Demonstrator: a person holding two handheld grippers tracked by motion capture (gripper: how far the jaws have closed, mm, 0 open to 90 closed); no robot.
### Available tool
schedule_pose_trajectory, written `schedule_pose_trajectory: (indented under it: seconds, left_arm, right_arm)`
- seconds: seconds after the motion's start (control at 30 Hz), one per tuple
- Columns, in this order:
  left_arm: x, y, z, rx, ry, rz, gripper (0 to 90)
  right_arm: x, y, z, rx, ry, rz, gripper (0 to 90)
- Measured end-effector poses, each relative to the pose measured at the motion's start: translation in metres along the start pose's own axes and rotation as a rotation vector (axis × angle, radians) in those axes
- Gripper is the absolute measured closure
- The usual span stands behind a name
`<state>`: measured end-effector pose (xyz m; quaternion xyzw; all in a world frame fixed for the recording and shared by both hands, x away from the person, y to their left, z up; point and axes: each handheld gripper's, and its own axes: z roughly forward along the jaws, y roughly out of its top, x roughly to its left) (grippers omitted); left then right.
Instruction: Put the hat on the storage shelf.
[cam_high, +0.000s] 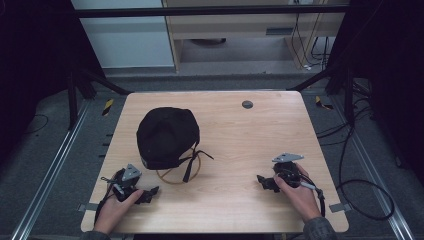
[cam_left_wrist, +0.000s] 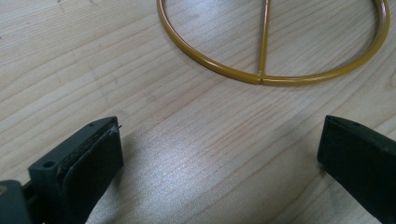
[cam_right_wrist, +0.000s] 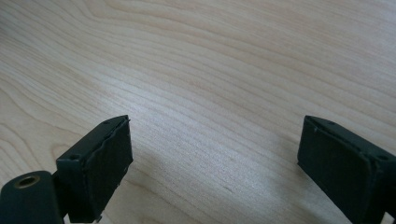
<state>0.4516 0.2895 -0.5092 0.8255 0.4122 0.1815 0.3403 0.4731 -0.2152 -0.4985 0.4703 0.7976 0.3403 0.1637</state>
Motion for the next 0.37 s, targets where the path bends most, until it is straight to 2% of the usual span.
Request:
schedule_pose_trajectory:
  seconds: [0.1,0.2,0.27,0.37]
  left_arm:
    - [-0.0001,-0.0001,-0.0001,0.000,0.000,0.000,0.0]
    - [-0.0002,-0.0002,-0.0001,0.000,0.000,-0.001,0.0]
    - [-0.0002,-0.0002,-0.0002,-0.001,0.000,-0.001,0.0]
    - [-0.0002,-0.0002,-0.0002,0.000,0.000,-0.001,0.0]
  right_arm:
    - [0.0009,-0.0037,0.0044,0.009,-0.010,0.003,8.9]
    - [0.0045,-0.0060,0.0073,-0.002,-0.044,-0.039,6.0]
    - [0.0069,-0.0094,0.0102,-0.032,-0.051,-0.038,2.3]
    - [0.0070,-0.0102,0.0105,-0.039,-0.051,-0.039,2.3]
